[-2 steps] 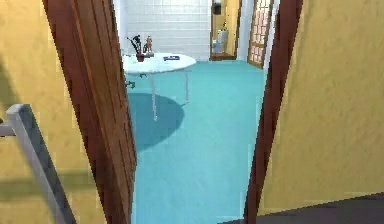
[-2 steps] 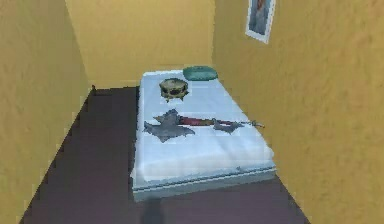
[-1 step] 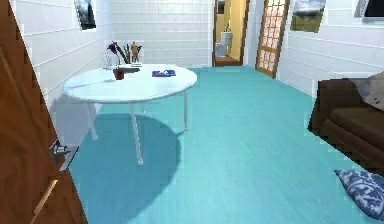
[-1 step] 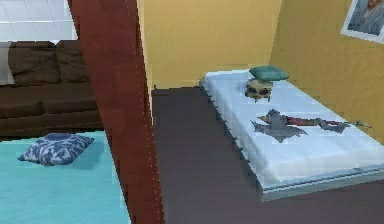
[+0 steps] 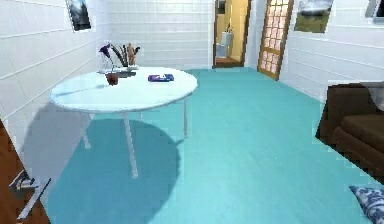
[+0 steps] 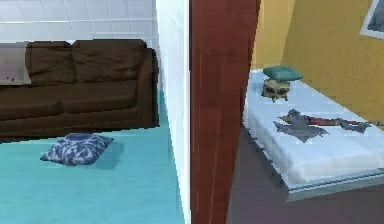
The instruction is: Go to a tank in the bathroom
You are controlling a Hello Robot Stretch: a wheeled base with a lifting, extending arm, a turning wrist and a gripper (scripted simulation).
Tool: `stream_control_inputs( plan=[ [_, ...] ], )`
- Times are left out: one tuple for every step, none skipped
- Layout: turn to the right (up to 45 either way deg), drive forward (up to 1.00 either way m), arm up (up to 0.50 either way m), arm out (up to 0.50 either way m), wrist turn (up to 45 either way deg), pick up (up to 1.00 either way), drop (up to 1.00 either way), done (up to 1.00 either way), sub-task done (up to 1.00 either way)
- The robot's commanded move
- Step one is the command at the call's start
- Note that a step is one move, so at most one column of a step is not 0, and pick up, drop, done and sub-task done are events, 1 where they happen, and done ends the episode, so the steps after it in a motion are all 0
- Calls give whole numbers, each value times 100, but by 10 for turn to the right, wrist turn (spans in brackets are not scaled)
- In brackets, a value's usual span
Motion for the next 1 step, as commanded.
stream_control_inputs(
  plan=[
    [120,0,0,0,0,0,0,0,0]
  ],
)
